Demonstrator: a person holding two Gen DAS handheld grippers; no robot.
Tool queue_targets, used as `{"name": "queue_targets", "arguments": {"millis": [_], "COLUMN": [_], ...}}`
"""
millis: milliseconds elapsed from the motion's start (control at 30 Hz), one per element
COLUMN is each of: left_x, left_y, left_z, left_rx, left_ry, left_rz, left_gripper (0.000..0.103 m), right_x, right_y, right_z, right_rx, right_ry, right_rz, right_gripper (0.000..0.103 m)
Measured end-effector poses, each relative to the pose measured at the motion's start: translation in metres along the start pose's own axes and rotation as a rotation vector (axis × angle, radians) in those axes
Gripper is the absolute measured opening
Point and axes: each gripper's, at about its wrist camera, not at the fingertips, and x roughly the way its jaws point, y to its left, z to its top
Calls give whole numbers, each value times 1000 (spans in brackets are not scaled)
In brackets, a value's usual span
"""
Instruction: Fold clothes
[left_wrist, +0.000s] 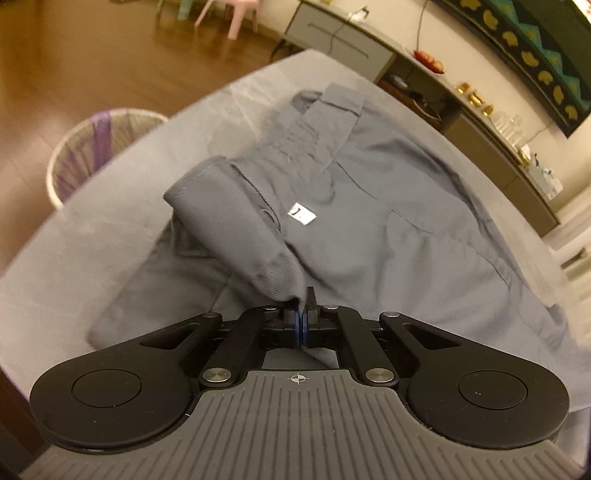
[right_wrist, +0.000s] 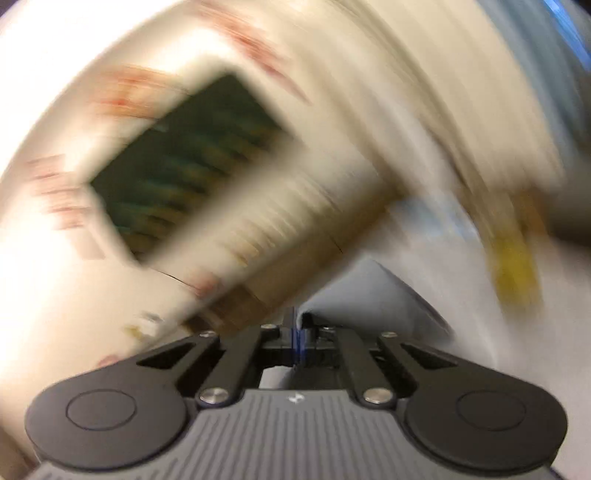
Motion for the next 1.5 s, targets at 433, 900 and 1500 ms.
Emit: {"name": "queue_targets", "arguments": {"millis": [433,900,1500], "left_x": [-46,-39,-74], "left_y": [-17,3,28], "left_z": [-13,-57,-96], "left_rx": [53,-306,-497], "left_ry": [-106,-67,-273], "left_rz": [-70,57,69], "left_gripper": [0,0,21], "right_x": [66,84,-18], "right_y": [-101,-129,-115], "right_z": [-73,-108,-67], "right_rx": [186,297,132], "right_ry": [366,470,180], "right_rz": [-289,-378,-632], "right_gripper": [2,0,39]}}
